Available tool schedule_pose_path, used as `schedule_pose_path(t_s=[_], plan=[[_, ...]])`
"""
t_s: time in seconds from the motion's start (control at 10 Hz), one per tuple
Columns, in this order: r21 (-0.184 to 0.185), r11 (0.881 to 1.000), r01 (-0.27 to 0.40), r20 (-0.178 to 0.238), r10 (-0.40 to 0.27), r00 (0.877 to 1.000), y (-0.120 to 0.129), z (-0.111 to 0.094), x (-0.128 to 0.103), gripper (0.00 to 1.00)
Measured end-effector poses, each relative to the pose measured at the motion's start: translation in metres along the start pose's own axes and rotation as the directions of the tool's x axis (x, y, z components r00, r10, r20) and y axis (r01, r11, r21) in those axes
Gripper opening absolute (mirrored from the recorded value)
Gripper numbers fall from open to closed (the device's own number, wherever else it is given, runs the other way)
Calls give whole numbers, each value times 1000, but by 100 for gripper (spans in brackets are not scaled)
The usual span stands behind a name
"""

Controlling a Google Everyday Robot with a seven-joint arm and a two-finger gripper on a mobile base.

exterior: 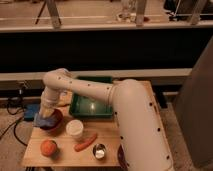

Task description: Wipe red bowl with sponge

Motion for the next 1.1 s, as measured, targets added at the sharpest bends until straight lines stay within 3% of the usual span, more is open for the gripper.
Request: schedule_pose_path(t_s=[0.5, 0.8, 1.1], plan=[[39, 998, -58, -45, 60, 997, 19, -26, 24, 0], [61, 997, -50, -50, 53, 997, -5, -21, 32, 0], [60, 998, -5, -42, 8, 999, -28, -4, 25, 0]])
